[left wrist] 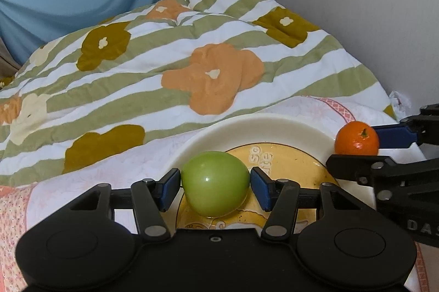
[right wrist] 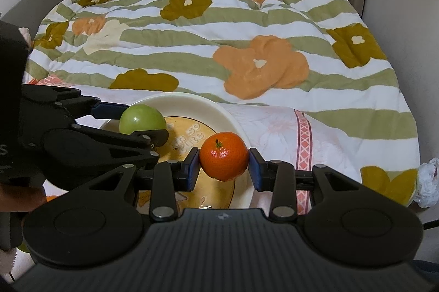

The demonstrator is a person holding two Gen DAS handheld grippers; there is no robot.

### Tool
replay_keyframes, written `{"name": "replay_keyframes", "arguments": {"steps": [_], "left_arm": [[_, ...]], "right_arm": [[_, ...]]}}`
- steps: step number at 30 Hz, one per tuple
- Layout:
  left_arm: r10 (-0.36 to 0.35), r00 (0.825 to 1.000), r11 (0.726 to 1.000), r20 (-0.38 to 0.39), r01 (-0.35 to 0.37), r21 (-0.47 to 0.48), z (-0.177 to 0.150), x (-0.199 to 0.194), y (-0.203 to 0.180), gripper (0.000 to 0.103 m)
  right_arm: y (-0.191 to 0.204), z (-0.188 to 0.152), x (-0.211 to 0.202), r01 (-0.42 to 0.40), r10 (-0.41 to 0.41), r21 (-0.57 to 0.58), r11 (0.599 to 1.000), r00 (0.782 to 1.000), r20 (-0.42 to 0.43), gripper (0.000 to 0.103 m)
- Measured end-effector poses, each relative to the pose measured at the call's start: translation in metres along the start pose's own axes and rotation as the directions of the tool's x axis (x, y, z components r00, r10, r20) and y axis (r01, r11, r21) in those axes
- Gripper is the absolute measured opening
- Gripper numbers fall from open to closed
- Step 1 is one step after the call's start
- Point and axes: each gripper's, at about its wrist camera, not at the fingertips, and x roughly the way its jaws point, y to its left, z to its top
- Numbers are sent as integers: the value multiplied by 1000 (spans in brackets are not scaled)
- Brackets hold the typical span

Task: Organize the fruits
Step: 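Carry both fruits to the duck bowl and release them inside, then move both tools back toward the remaining fruits on the cloth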

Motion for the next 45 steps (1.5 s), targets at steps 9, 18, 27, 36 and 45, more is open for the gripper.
{"name": "replay_keyframes", "arguments": {"steps": [9, 18, 27, 36, 45], "left_arm": [[26, 1000, 1000, 10, -27, 11, -16, -25, 11, 91], [34, 999, 999, -18, -35, -22, -36, -41, 23, 93], [47, 998, 998, -33, -49, -40, -46, -45, 29, 94], [103, 995, 995, -17, -102, 6, -51, -49, 22, 96], [85, 996, 996, 14, -84, -34, -49, -68, 20, 97]], "right_arm": [[2, 7, -1, -11, 12, -14, 1000, 1000, 4, 52], [21, 8, 22, -43, 44, -154, 987, 999, 4, 52], [39, 4, 45, -44, 52, -295, 955, 998, 19, 68], [28, 1, 29, 0, 15, -249, 969, 998, 59, 103], [21, 1, -6, 48, -34, -195, 980, 997, 75, 103]]}}
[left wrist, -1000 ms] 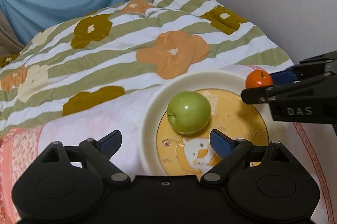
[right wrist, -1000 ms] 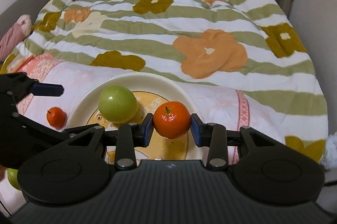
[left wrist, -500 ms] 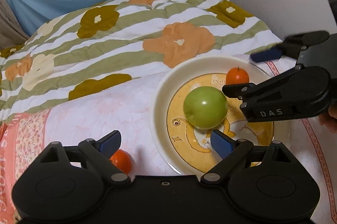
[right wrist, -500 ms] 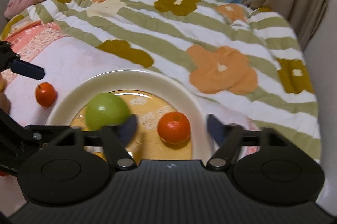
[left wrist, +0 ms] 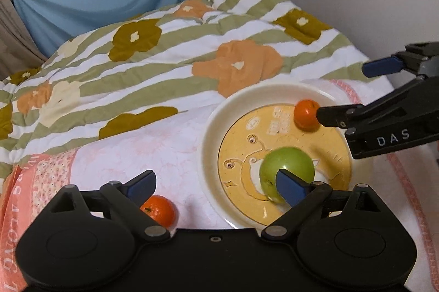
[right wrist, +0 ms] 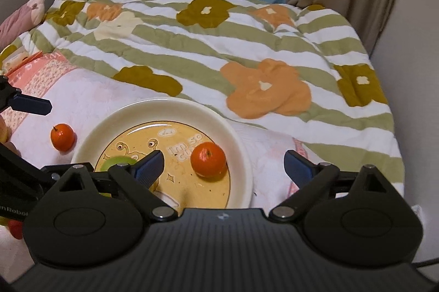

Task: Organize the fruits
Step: 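Move both tools back toward the remaining fruits on the cloth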

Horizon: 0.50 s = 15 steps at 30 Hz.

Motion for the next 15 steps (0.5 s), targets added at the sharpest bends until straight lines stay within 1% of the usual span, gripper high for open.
{"name": "replay_keyframes", "arguments": {"steps": [4, 8, 12, 15], "left_arm": [[2, 1000, 1000, 23, -1, -15, 0, -19, 1, 97], [16, 999, 1000, 52, -15, -13, -3, -44, 3, 97], [-6, 1000, 999, 30, 8, -46, -11, -70, 9, 97], [-6, 999, 997, 46, 9, -76, -22, -94, 14, 97]], "right_arm": [[2, 1, -24, 23, -23, 11, 1000, 1000, 8, 103], [6, 1, -46, 15, -15, 50, 999, 1000, -4, 103], [15, -3, -70, 26, -25, 73, 997, 1000, -9, 103], [25, -6, -88, 28, -28, 84, 996, 1000, -6, 103]]}}
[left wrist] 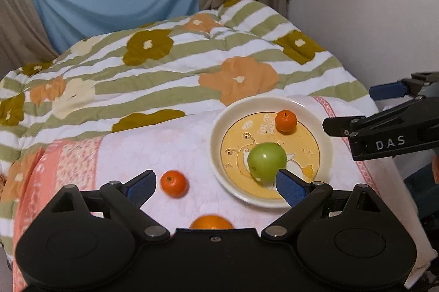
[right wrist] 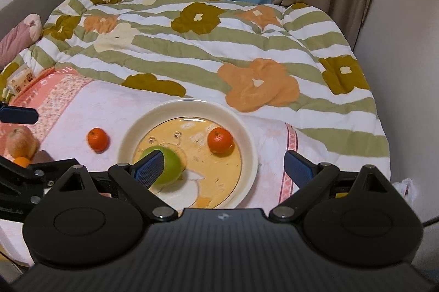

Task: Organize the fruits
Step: 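Move both tools back toward the remaining fruits on the cloth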

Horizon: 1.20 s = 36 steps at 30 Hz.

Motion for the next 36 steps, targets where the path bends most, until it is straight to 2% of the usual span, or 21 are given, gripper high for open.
{"name": "replay_keyframes", "arguments": {"steps": [5, 13, 20, 28, 33, 36], "left_arm": [[24, 999, 999, 31, -23, -35, -19, -37, 9, 97], [21, 998, 995, 55, -16, -94, -55, -77, 41, 97], [8, 998, 997, 64, -3, -80, -82, -99, 75, 97], [77, 994, 995, 74, -72, -76, -105, -102, 135, 98], [58, 998, 994, 29, -55, -96, -113, -84, 179, 98], [32, 999, 997, -2, -32, -67, -116, -71, 200, 98]], "right_arm": [[23, -8, -31, -3, 3, 5, 1000, 1000, 6, 103], [68, -21, -79, -39, 37, 68, 997, 999, 29, 103], [120, -30, -102, -29, 26, 91, 995, 999, 35, 103], [184, -33, -101, -39, 36, 97, 995, 999, 28, 103], [223, -35, -86, -42, 42, 91, 995, 999, 3, 103], [247, -39, -72, -47, 49, 95, 994, 999, -16, 103]]}}
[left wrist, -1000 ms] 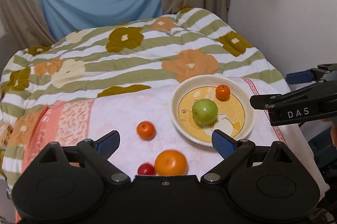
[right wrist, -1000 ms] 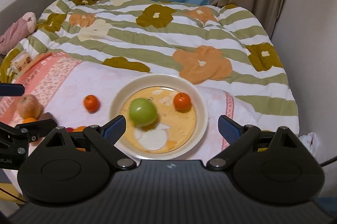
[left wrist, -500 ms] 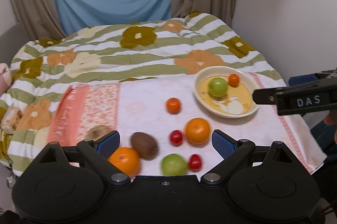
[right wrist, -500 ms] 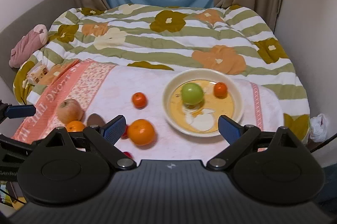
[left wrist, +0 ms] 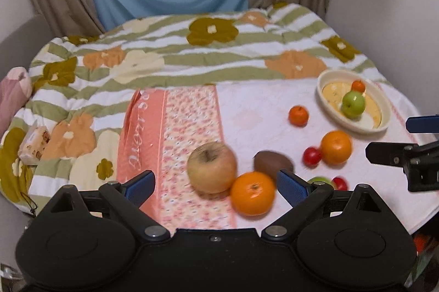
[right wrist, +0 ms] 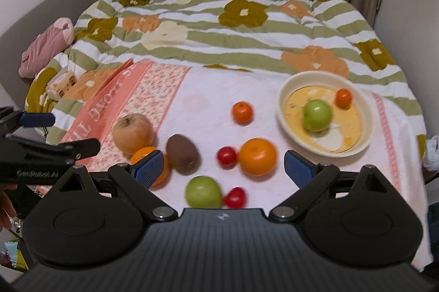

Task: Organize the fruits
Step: 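Move both tools back toward the remaining fruits on the cloth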

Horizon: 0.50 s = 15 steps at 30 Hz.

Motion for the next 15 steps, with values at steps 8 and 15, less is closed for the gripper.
{"name": "replay_keyframes", "arguments": {"steps": [8, 15], "left_arm": [[-60, 997, 992, -52, 65, 106, 7, 48, 30, 98], [-163, 979, 977, -120, 177, 123, 14, 90, 40, 97]], "right_arm": [[49, -18, 51, -10, 11, 18, 1000, 998, -54, 103], [81, -30, 84, -12, 14, 35, 999, 997, -77, 103]]}}
